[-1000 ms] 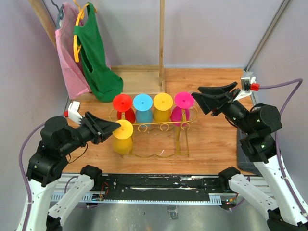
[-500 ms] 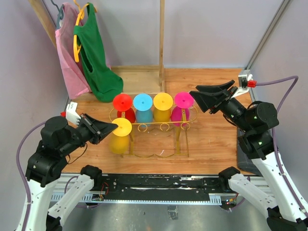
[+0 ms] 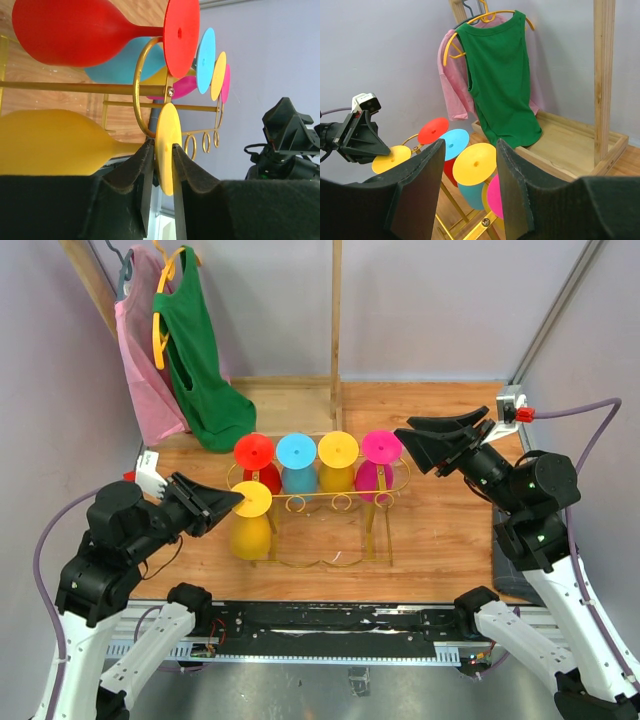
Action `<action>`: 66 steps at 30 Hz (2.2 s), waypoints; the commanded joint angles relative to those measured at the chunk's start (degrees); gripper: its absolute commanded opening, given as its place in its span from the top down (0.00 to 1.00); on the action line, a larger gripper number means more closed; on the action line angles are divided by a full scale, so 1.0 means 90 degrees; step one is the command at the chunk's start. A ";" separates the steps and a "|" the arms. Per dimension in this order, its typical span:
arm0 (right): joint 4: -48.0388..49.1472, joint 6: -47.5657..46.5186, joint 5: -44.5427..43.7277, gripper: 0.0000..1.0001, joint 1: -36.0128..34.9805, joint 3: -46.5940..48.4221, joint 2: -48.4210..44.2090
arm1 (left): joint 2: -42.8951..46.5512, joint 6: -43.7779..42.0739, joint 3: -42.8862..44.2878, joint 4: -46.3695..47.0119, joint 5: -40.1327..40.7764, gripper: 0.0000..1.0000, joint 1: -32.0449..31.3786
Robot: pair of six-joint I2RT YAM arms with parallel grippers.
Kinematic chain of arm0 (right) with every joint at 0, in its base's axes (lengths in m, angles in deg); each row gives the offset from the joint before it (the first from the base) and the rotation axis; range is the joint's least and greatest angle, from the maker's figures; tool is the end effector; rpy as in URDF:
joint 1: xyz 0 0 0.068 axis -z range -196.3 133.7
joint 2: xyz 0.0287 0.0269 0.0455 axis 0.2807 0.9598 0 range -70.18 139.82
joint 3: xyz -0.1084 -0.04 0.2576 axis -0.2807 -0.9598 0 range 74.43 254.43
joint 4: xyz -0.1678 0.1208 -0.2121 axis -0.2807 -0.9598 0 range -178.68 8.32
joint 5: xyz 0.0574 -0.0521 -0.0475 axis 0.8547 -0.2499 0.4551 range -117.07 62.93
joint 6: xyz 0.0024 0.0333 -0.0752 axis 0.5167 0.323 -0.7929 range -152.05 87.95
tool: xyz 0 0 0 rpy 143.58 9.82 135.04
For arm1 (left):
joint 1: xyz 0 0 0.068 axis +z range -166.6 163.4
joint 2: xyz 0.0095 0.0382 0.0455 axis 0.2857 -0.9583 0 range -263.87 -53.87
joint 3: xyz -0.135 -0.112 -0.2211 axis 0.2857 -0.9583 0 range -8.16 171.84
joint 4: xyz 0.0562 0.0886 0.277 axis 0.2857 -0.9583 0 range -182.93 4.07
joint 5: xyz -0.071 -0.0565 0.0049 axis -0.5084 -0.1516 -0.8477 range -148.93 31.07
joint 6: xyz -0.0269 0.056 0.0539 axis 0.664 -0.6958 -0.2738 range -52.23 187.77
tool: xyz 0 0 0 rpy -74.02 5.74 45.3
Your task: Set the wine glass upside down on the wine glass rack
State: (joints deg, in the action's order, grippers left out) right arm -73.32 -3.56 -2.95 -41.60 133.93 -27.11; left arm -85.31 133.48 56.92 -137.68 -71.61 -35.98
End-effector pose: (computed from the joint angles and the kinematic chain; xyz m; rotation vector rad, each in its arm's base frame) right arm 0.1681 0.1119 0.4962 -0.3615 1.1919 1.0605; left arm 0.1123 -0.0560 0.4176 -0.6592 1.9639 -1.1815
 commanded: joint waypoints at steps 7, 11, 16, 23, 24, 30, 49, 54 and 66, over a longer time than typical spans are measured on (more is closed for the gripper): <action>0.0282 0.0018 0.0103 0.53 0.0116 -0.0077 -0.0063 | 0.0170 -0.0161 -0.0096 0.0172 0.0171 0.59 -0.0032; 0.0291 0.0020 0.0103 0.53 0.0116 -0.0086 -0.0076 | 0.0188 -0.0244 -0.0012 0.0021 0.0312 0.53 -0.0037; 0.0193 -0.0051 0.0020 0.53 0.0112 -0.0088 -0.0107 | 0.0193 -0.0358 0.0242 -0.0263 0.0513 0.49 -0.0036; -0.0576 -0.0462 -0.0838 0.49 0.0113 0.0050 -0.0255 | 0.0215 -0.0612 0.0822 -0.0661 0.0710 0.48 -0.0044; -0.0758 -0.0557 -0.1056 0.49 0.0115 0.0110 -0.0263 | 0.0199 -0.0722 0.0922 -0.0658 0.0717 0.48 -0.0042; -0.1817 -0.1128 -0.2409 0.48 0.0116 0.0575 -0.0015 | 0.0080 -0.1335 0.1220 -0.0544 0.0475 0.48 -0.0043; -0.3915 -0.1564 -0.3879 0.46 0.0735 0.3245 0.3779 | 0.0841 -0.2002 0.1035 -0.0226 0.0494 0.50 -0.0033; -0.3926 -0.1445 -0.3694 0.46 0.1008 0.3083 0.4304 | 0.0978 -0.2235 0.1076 -0.0235 0.0660 0.50 -0.0035; -0.4093 -0.1471 -0.3388 0.50 0.1005 0.2585 0.4695 | 0.1082 -0.2320 0.0852 -0.0222 0.0750 0.49 -0.0037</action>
State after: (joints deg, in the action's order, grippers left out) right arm -109.45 -17.03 -34.32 -33.62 158.94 15.99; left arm -77.09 113.79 65.08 -141.26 -66.04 -35.98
